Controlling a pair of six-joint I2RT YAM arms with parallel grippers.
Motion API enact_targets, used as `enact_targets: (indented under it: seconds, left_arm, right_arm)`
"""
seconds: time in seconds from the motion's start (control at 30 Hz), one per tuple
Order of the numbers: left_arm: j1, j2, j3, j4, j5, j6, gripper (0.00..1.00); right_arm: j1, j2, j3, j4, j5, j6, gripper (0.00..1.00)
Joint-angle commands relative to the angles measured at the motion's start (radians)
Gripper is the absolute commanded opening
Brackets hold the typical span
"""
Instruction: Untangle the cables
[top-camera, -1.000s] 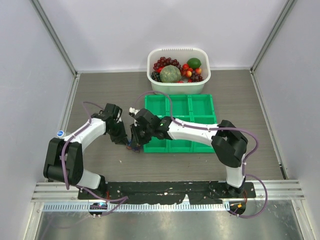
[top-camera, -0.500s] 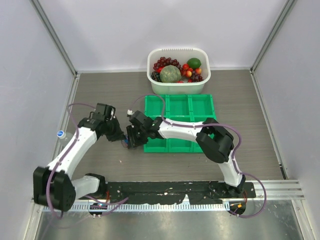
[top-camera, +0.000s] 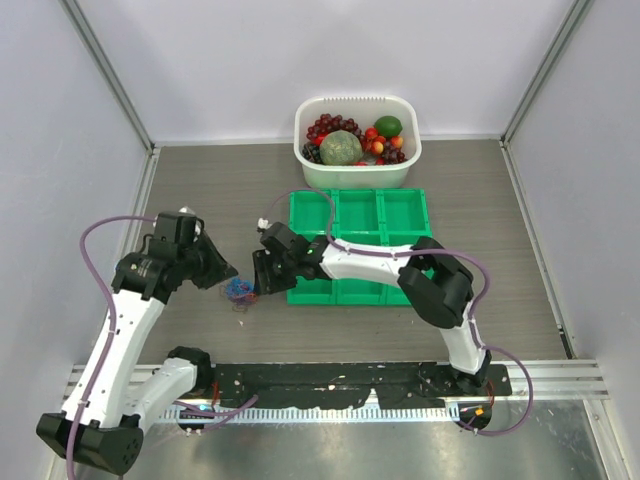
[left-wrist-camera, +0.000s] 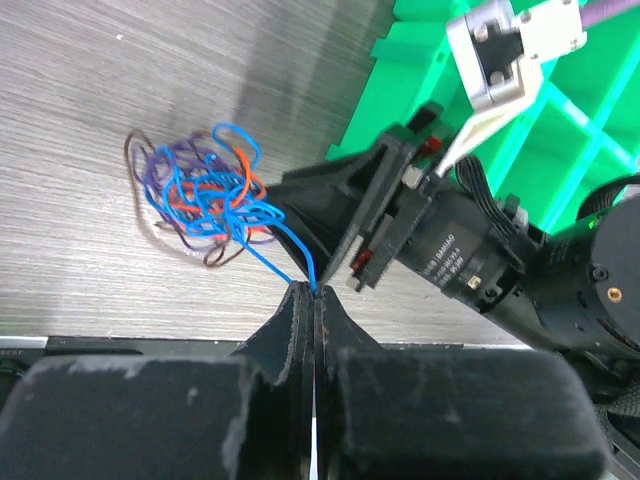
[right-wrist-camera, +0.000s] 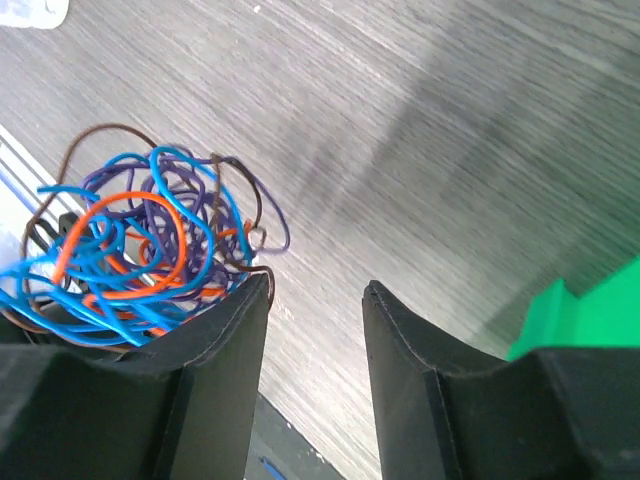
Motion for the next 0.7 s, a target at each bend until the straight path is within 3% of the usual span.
enact_targets:
  seconds: [0.0,0.27,0.4,0.67]
  left_arm:
    - [0.005,0.011,0.089,-0.077,-0.043,-0.005,0.0]
    - [0.007,0.047,0.216,-0.107,-0.042,0.0,0.0]
    - [0.005,0.049,0.265,-0.115,-0.011,-0.005,0.0]
    - [0.004,0.037,0.322,-0.068,0.159,-0.029,0.0]
  right_arm:
    - [-0.006,-0.183,-0.072,0.068,-0.049,-0.045,0.49]
    - [0.005,-0.348,-0.193,0.22,-0.111,-0.037,0.51]
    - [0.01,-0.396,-0.204,0.266,-0.083,-0.055,0.57]
    - [0.01,-0.271,-0.043,0.273,0.02,-0.023,0.57]
